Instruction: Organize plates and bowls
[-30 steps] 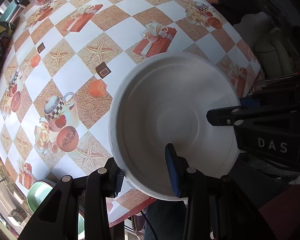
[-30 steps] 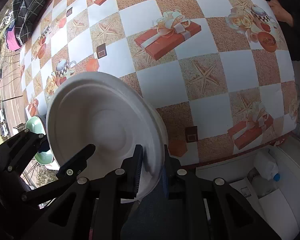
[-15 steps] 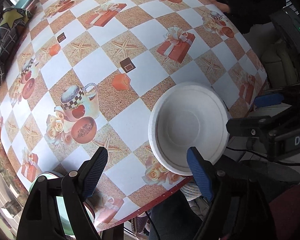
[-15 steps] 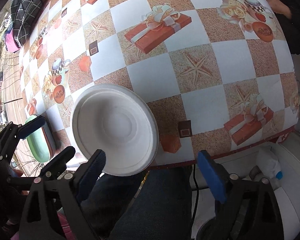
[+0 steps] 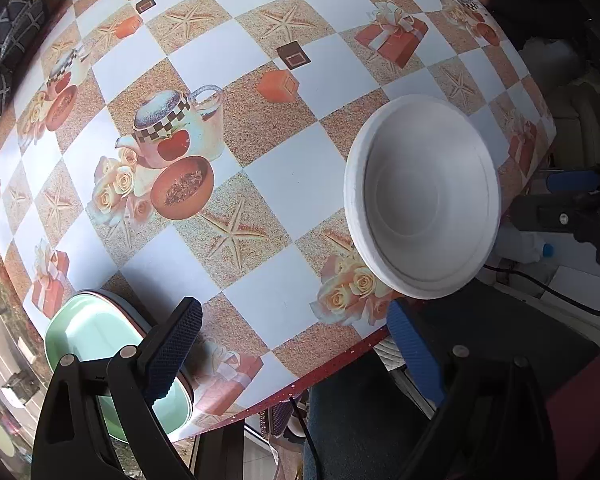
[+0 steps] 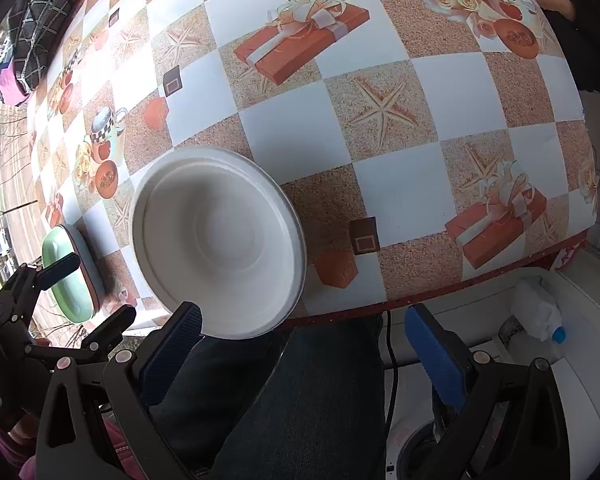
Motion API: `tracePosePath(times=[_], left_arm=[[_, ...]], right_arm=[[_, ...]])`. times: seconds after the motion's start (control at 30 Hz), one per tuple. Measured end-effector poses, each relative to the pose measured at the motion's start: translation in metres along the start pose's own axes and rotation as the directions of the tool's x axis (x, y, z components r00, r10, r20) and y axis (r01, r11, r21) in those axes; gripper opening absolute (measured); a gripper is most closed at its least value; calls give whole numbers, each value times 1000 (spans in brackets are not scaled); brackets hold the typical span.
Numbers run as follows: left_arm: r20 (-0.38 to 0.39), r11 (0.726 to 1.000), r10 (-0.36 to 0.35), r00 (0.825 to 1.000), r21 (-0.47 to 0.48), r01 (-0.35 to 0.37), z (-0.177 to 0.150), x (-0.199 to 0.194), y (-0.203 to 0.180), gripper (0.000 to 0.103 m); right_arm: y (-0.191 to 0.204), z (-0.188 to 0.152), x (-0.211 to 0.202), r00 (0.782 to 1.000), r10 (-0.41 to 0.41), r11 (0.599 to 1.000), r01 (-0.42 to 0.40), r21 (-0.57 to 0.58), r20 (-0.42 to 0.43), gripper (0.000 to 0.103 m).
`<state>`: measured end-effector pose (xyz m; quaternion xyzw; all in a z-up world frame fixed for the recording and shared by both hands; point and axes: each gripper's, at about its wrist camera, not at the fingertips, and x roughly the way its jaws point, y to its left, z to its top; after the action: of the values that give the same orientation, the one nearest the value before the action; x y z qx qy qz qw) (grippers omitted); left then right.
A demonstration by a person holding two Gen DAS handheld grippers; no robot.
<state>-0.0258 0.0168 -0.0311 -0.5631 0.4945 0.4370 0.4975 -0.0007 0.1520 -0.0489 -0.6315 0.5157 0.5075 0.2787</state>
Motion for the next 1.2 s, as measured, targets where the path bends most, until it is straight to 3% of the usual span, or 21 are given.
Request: tracePosePath(times=[0.73, 1.2], left_arm=[[2, 999, -19, 1000, 29, 19, 0, 1, -10, 95], [-14, 999, -35, 999, -2, 35, 15, 1, -8, 95]], right_arm=[[-7, -4, 3, 1000, -1, 1000, 2, 14, -23, 102], [-7, -5, 15, 999, -13, 1000, 14, 11, -43, 102]])
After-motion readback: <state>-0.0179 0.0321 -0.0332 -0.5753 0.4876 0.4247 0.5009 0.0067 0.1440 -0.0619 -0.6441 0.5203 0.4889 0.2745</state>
